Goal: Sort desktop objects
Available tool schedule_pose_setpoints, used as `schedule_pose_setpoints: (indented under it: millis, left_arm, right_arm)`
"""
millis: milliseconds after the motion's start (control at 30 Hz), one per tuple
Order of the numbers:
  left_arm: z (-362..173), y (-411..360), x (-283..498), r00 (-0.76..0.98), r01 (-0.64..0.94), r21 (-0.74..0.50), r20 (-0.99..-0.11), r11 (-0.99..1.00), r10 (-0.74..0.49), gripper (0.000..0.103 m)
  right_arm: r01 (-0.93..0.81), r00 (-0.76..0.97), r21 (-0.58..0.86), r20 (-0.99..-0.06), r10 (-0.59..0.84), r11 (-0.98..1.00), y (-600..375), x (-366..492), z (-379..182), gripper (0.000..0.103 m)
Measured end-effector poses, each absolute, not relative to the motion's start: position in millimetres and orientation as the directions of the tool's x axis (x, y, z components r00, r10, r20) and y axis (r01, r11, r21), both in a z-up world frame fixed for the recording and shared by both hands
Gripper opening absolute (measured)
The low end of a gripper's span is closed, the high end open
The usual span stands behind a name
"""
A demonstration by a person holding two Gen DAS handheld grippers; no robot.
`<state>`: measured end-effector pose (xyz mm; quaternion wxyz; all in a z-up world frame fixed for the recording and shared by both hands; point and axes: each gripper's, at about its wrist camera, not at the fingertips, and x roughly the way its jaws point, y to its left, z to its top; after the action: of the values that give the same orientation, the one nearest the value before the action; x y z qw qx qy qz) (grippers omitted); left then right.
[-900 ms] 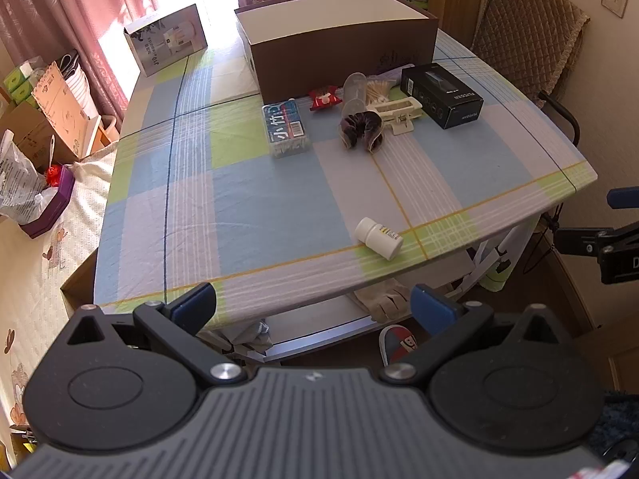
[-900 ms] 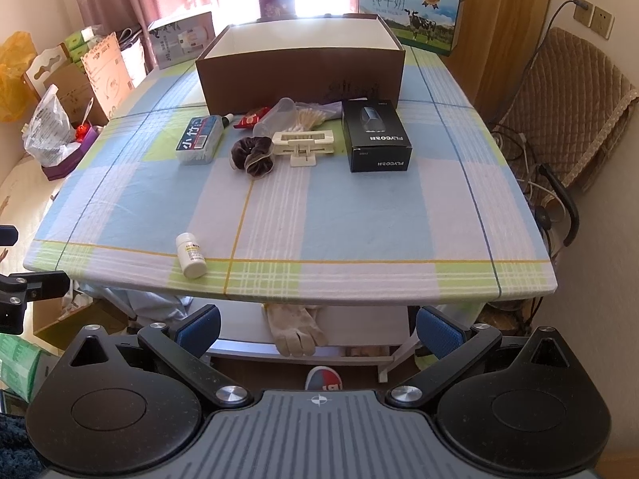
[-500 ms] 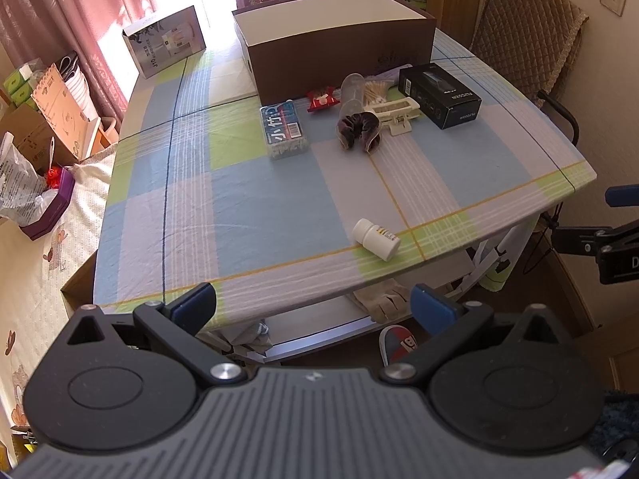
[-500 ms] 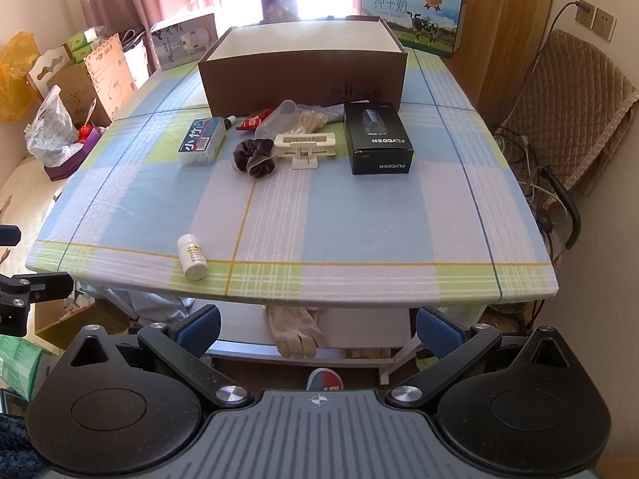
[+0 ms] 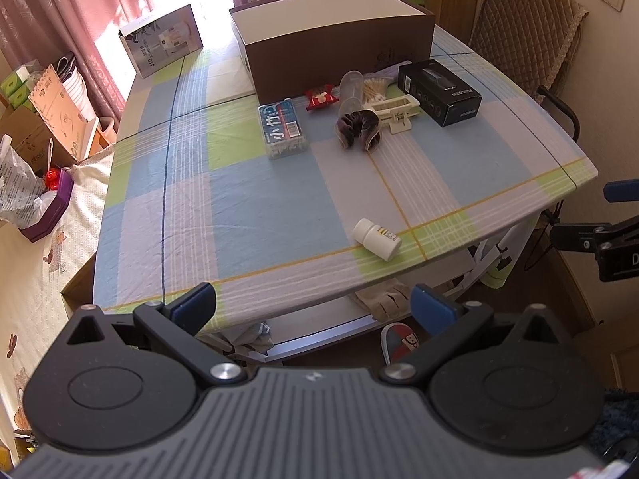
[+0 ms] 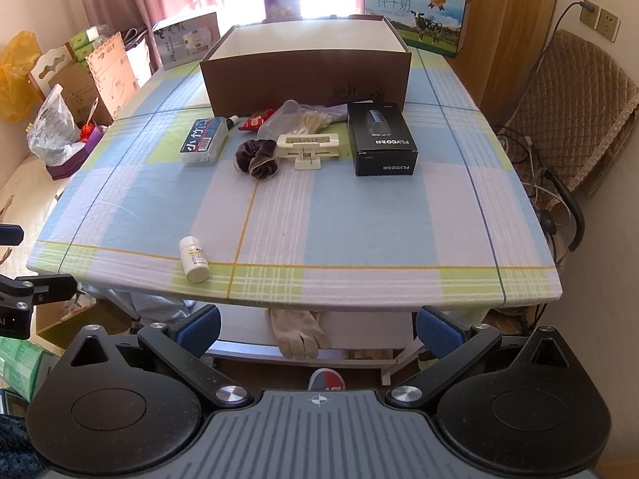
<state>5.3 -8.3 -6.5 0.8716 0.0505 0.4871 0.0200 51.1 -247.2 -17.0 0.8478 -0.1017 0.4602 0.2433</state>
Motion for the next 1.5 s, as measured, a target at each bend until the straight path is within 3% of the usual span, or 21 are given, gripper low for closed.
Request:
schedule_pose_setpoints:
  millis: [900, 1333, 1500]
  left_arm:
    - [-14, -11, 28, 0.492, 0.048, 0.099, -0.868, 0.994, 0.062, 0.102]
    - [-34, -2, 51, 0.47, 0.074, -0.003, -0.882, 0.997, -0.038, 0.102]
    - [-46, -2, 65, 0.473, 0.078, -0.027, -0.879, 0.997, -0.061, 0.097]
  right_arm:
    - [-0.498, 0.437, 0.068, -0.841, 0.318, 0.865, -246, 67, -23, 0.101]
    - [-0.509, 0.495, 0.106, -0.776, 0.391, 0.854, -242, 82, -31, 0.101]
    - [-0.491, 0.485, 0.151, -0.77, 0.413, 0.858, -240, 95, -43, 0.101]
